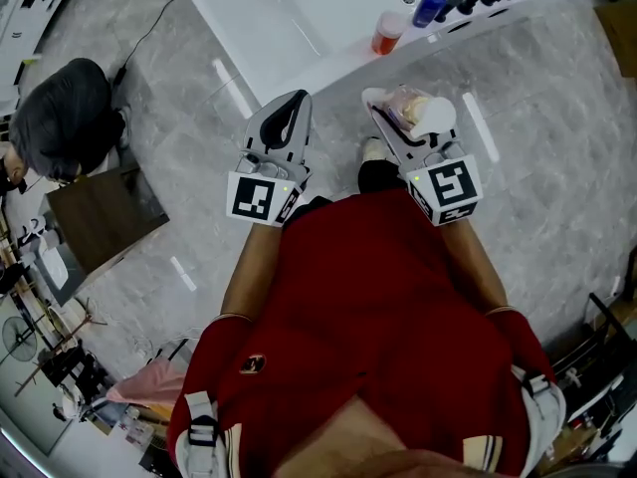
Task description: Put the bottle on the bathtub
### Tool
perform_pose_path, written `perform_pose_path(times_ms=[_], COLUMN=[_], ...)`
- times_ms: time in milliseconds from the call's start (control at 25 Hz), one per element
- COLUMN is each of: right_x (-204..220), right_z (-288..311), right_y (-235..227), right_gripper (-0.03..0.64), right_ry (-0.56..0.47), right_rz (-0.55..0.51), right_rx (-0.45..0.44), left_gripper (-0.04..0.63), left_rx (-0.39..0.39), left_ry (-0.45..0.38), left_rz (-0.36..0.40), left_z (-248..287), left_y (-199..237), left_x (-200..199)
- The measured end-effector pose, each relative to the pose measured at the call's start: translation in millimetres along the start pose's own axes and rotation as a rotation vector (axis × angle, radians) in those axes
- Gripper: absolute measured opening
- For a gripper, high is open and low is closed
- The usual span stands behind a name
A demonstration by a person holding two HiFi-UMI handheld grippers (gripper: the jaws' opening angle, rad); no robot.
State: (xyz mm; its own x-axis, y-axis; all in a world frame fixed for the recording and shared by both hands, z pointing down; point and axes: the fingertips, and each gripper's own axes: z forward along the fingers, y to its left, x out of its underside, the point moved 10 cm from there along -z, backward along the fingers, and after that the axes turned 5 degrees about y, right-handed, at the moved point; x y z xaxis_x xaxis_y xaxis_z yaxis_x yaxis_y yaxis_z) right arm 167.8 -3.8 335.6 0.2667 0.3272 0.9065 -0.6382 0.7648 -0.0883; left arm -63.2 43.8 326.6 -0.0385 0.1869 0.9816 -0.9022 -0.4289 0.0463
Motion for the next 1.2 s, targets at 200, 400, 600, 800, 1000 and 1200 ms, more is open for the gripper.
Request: perform_pose_path(times_ms=[200, 400, 600, 800, 1000, 1200], right_x=[1.0, -0.1, -1.9, -2.6, -2.6, 0.3], right_z=[14.6, 28.4, 44.9, 62.9, 82.6, 104.6], right_y=[-21.5, -30.8, -34.1, -30.8, -25.5, -20.8], right_gripper=[0.216, 0.216, 0.216, 0.216, 0.216, 0.216], right_ry=[0.003, 0.004, 0.015, 0.033, 0.049, 0.070], right_rz=[-0.016, -0.040, -0.046, -0.055, -0.055, -0.037], right_rx=[-0.052, -0.101, -0.118, -0.109, -0.071, -0.021], left_gripper=[0.006, 0.006, 0.006, 0.006, 0.006, 0.006], left_rx=[-0.042, -0.071, -0.087, -0.090, -0.058, -0.016], left_ry=[0.010, 0.013, 0.021, 0.022, 0.026, 0.032], left_rz=[0.015, 0.014, 0.004, -0.001, -0.007, -0.011], left_z=[23.4, 39.5, 45.5, 44.5, 46.4, 50.4], left_y=[-1.1, -2.9, 2.8, 16.7, 36.5, 61.1], left_x=[0.8, 3.1, 3.5, 6.5, 13.7, 18.4])
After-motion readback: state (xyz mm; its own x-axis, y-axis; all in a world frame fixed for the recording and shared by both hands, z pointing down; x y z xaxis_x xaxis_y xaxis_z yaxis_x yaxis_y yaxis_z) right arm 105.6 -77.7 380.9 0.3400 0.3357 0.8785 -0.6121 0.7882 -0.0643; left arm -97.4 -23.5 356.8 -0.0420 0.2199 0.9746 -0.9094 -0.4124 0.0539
